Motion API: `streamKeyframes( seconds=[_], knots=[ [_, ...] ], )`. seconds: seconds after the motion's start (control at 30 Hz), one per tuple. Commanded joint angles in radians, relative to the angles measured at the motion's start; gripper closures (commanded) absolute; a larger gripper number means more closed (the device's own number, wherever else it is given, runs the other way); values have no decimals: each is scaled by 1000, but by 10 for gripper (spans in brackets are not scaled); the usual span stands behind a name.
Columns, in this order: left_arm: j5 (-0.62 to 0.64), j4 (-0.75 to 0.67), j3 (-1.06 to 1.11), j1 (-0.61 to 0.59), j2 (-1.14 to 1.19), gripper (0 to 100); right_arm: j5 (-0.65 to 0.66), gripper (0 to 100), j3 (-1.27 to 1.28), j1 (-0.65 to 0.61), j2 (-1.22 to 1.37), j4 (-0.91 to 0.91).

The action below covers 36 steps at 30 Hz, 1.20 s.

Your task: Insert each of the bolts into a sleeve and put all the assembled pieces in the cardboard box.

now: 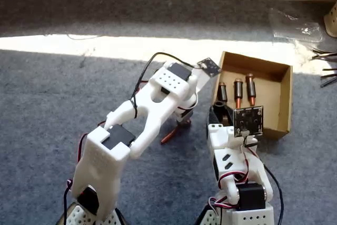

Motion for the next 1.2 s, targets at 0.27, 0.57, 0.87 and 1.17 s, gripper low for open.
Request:
streamKeyframes(
  seconds=[0.27, 0.57, 0.87, 1.17],
  knots=[
    [9, 61, 2, 19, -113, 811, -3, 995, -22, 12, -8, -36],
    [5, 49, 42, 90, -111, 811, -3, 995, -22, 12, -8, -36],
    [3, -100, 130, 84, -111, 811, -3, 995, -22, 12, -8, -36],
    [3, -199, 173, 88, -110, 811, -3, 995, -22, 12, -8, -36]
  ],
)
